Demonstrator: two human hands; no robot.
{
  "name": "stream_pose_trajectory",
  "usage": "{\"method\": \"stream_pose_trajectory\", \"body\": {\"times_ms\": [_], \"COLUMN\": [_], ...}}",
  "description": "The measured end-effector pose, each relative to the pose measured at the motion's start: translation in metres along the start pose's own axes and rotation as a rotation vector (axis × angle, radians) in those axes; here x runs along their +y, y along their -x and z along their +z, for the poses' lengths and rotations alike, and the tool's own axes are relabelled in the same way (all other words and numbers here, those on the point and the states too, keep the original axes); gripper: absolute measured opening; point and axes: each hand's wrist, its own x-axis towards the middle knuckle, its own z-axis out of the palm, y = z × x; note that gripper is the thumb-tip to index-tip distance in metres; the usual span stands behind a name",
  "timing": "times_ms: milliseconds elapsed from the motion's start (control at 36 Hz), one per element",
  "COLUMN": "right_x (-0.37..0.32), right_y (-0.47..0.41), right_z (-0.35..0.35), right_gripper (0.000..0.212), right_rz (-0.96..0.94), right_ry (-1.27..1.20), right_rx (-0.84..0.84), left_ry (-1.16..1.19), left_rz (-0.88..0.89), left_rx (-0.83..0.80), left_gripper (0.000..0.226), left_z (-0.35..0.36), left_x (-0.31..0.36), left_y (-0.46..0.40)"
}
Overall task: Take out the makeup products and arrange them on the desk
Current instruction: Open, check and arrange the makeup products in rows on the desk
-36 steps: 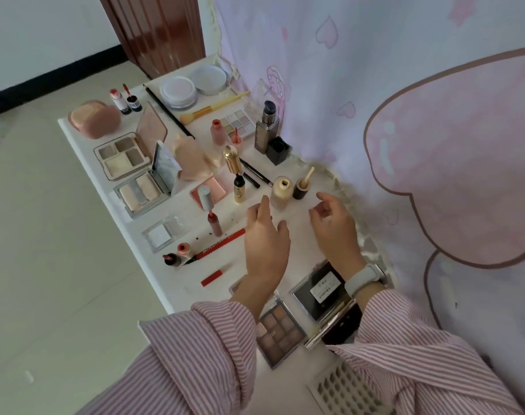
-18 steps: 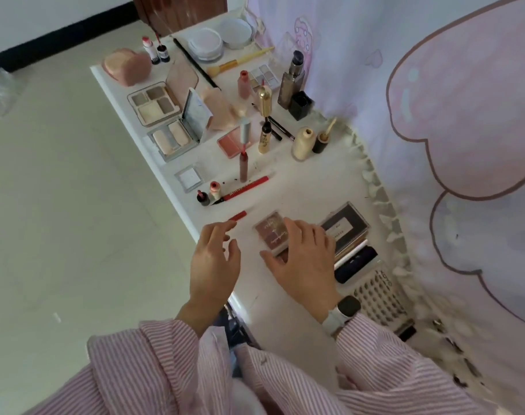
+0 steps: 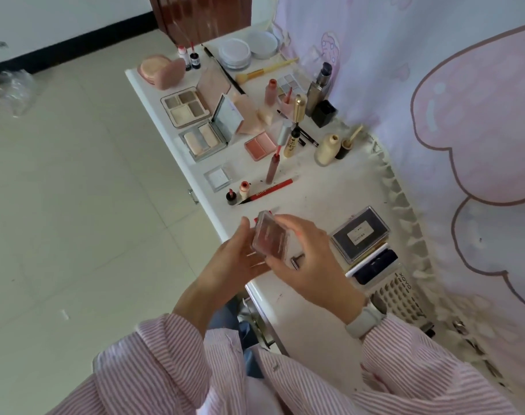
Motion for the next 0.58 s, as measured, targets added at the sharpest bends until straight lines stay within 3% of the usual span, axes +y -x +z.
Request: {"method": "stream_pose_trajectory", "body": {"times_ms": [56,194,306,361,444,583], "right_x": [-0.003,-0.004,-0.008,-0.012,-0.021,-0.028], "right_y": [0.001,-0.001,-0.004,-0.006,-0.007,-0.008], "right_z": [0.005,0.013,0.016,0.018,0.023,0.028], "right_gripper": [0.059,0.050,0.034,0.032,0.033,0.031], "right_rz": [-0.035,-0.099,-0.073,-0.044,-0.048,0.013], "right_ry": [0.025,0.124,0.093,0.045,0.003,-0.063], "right_rx": [0.010,0.080,0.130,0.126,0.100,0.053], "left_ry": [0.019,0.059,0.313,0.409,0.370,0.424], "left_rz": [-0.005,0.039,0.115,0.138,0.155,0.186], "left_rx": [-0.068,-0.034,-0.014,0.009,0.080,0.164], "left_gripper": [0.061,0.059,0.044,0.060,0.077,0.041], "left_z": [0.000,-0.009,-0.016,-0.020,-0.022,-0.012], "left_x": [0.004,0.003,0.001,-0.001,-0.007,-0.008], "left_y": [0.003,0.005,0.004,0.003,0.002,0.008]}}
